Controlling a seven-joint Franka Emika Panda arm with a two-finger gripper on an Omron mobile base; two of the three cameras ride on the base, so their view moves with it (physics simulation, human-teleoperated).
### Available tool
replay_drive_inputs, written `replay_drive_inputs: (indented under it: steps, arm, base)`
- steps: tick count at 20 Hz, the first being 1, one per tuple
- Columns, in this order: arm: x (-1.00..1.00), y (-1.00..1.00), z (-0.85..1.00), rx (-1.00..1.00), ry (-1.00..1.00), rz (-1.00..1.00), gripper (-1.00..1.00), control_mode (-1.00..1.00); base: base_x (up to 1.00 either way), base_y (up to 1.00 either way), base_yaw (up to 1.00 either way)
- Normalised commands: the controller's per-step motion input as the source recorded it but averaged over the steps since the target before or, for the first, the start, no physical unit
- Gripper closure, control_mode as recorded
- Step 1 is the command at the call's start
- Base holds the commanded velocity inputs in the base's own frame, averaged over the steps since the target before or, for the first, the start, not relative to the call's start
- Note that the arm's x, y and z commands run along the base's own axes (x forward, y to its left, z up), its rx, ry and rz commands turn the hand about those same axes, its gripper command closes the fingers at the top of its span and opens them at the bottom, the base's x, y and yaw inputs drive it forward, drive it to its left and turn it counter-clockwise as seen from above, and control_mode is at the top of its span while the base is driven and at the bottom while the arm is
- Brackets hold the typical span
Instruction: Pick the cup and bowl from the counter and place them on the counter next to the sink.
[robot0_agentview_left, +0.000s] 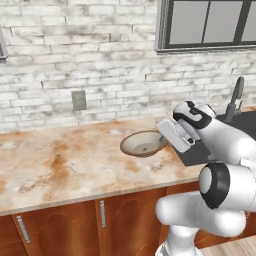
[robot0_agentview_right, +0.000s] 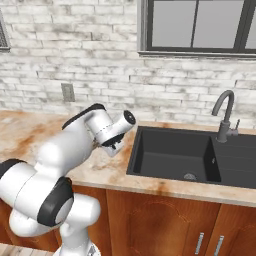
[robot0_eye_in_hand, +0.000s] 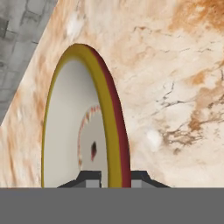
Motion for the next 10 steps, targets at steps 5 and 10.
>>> replay_drive_inputs:
  steps: [5, 10]
  arm:
    - [0.53, -0.11, -0.07, 0.00, 0.04, -0.04, 1.00, -1.00]
    - [0.27, -0.38, -0.30, 0.00, 0.06, -0.04, 1.00, -1.00]
  base:
    - [0.00, 0.00, 0.00]
    - [0.00, 0.00, 0.00]
